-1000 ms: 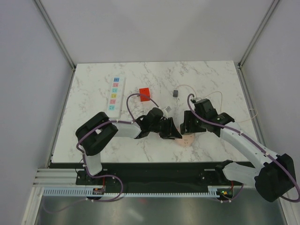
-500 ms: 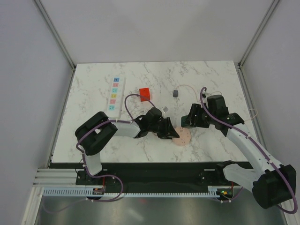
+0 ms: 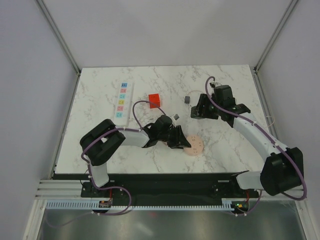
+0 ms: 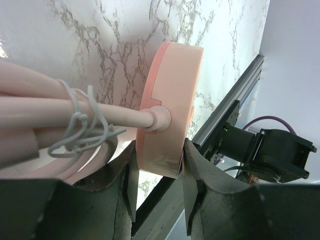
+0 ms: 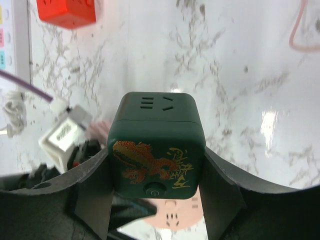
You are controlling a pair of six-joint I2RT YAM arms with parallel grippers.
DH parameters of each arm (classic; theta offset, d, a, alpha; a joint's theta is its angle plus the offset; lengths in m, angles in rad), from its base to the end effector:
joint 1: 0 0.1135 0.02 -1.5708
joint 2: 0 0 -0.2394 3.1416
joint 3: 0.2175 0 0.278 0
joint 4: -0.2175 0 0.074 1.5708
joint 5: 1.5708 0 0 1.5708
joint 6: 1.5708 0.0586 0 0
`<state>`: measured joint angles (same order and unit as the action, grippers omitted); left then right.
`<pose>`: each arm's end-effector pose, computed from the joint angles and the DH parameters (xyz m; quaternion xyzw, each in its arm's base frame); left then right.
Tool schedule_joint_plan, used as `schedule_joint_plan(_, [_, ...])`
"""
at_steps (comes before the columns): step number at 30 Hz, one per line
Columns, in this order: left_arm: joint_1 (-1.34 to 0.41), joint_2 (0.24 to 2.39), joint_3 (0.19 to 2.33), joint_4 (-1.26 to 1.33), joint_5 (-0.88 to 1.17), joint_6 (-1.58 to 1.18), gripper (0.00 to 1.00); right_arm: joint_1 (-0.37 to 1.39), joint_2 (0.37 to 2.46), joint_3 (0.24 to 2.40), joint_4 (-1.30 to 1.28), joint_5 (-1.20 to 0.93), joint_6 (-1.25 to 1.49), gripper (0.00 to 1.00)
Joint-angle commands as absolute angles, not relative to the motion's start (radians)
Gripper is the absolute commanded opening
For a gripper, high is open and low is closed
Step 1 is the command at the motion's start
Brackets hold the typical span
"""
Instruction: Pull the plug off the socket
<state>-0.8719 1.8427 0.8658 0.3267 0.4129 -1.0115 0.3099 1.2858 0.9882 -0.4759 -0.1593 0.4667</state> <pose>0.2313 -0.3118 0.0754 0.0297 0.8811 -0.4596 0.1073 0.3059 0.1077 0.2289 0.0412 0.9183 0.2144 0.3304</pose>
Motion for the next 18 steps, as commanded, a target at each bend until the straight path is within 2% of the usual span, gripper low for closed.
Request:
schedule_joint_plan(1, [-0.868,1.836,0.822,0.209,0.365,-0.934,0.02,0.308,1.391,1.087,-0.313,-0.095,0.443,0.01])
schedule_joint_plan(6, [-0.87,1.813,0.815,0.209,0.373,-0.925,0.02,0.307,1.592,1.219,-0.276,-0.057,0.411,0.06])
schedule_joint_plan(8, [-0.87,1.801,0.813,0.207,0.373,-0.92,0.02,0.307,1.643,1.241,-0.262,-0.045,0.41,0.12])
schedule_joint_plan(10, [-0.868,1.79,0.811,0.204,0.374,-0.914,0.02,0.307,1.687,1.273,-0.259,-0.044,0.399,0.15])
schedule_joint_plan(18, [-0.868,1.784,0.807,0.201,0.371,-0.904,0.02,0.308,1.766,1.275,-0.241,-0.113,0.413,0.27])
